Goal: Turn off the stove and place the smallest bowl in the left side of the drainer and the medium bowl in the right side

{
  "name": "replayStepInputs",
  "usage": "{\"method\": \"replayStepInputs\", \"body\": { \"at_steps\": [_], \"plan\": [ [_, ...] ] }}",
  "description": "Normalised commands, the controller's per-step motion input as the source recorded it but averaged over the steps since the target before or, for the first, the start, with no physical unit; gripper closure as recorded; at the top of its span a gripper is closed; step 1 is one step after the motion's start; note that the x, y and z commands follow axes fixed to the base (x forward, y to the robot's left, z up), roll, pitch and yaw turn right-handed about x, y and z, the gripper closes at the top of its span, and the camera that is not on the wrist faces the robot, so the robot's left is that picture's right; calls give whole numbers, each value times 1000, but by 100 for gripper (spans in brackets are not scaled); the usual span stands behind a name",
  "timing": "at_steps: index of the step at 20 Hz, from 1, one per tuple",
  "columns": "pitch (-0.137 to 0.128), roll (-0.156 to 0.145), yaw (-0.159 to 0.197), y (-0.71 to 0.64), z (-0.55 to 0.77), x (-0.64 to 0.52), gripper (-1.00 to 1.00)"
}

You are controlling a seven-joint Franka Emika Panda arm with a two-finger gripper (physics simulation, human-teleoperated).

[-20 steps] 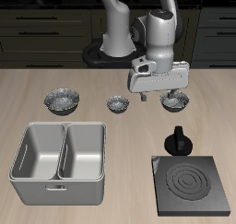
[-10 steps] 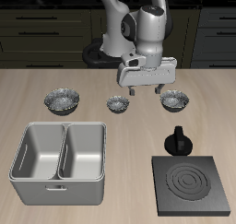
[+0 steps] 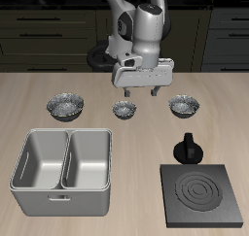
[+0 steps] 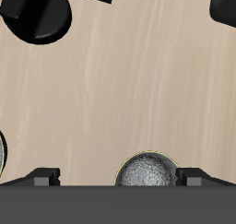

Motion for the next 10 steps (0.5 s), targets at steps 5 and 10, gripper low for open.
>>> {"method": "replayStepInputs", "body": {
  "at_steps": [5,10],
  "plan": [
    [6,-5,9,-290,-38,-158,-100],
    [6,-2,-19,-333,-51,36,-100]
  ]
}}
